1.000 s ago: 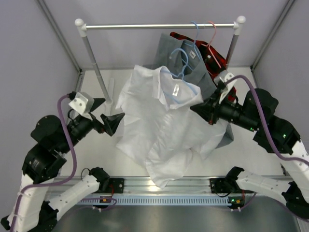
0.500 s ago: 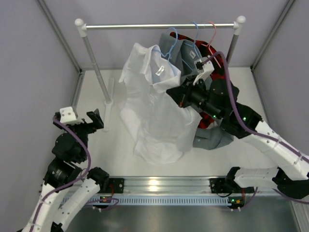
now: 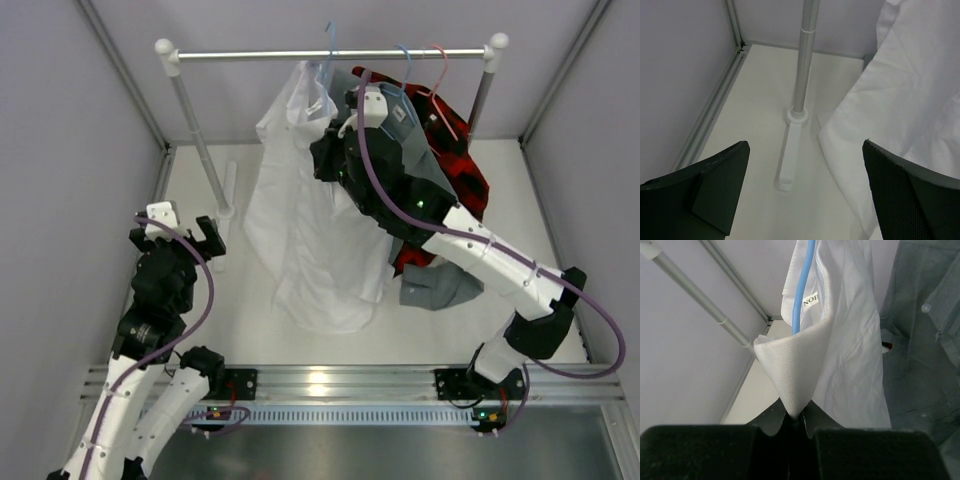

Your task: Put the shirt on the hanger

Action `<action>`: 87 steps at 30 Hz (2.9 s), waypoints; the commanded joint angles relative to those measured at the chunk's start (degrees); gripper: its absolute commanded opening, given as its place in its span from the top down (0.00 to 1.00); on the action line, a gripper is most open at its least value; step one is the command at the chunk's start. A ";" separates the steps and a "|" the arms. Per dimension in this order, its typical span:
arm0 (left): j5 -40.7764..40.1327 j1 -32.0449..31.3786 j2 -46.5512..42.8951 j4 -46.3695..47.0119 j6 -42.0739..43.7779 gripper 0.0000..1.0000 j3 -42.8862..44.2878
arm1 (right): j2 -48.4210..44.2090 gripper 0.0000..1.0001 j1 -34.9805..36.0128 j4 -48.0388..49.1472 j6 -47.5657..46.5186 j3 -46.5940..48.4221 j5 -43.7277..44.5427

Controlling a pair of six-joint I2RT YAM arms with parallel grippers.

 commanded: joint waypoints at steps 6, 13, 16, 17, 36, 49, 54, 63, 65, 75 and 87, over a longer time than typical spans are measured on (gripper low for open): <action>7.59 0.46 2.32 1.01 -0.12 0.02 0.34 | 9.44 1.00 -1.02 -2.07 -2.49 13.59 2.71; 6.89 0.72 2.23 0.93 -0.03 0.02 0.34 | 12.53 1.00 -1.02 -3.49 2.43 13.34 4.55; 5.32 1.16 2.41 0.66 0.23 0.02 0.34 | 12.80 1.00 -0.50 -4.36 2.96 13.16 6.04; 4.87 1.60 2.49 0.58 0.15 0.02 0.43 | 12.62 1.00 -0.41 -4.37 3.05 12.21 7.35; 11.20 3.71 6.28 -5.74 -4.42 0.02 1.23 | -24.18 0.01 0.21 -4.10 -17.68 -23.47 18.60; 11.89 3.62 -1.64 -5.31 -4.78 0.02 -4.40 | -59.09 0.01 0.12 -19.11 -11.98 -44.74 27.84; 13.05 3.62 -1.37 -5.23 -4.51 0.02 -4.40 | -65.07 0.01 0.03 -21.50 -11.80 -47.39 27.76; 12.26 3.71 -1.81 -5.23 -3.98 0.02 -4.84 | -64.37 0.01 0.12 -23.43 -12.33 -48.71 29.07; 12.51 3.71 -1.90 -5.23 -3.98 0.02 -5.10 | -64.46 0.00 0.12 -23.87 -11.98 -48.71 29.86; 12.87 3.80 -2.86 -5.23 -4.07 0.02 -5.28 | -67.27 0.01 0.12 -24.84 -11.02 -50.82 29.43; 13.13 3.80 -3.74 -4.88 -3.81 0.02 -5.81 | -66.84 0.01 0.12 -25.46 -9.52 -51.61 27.76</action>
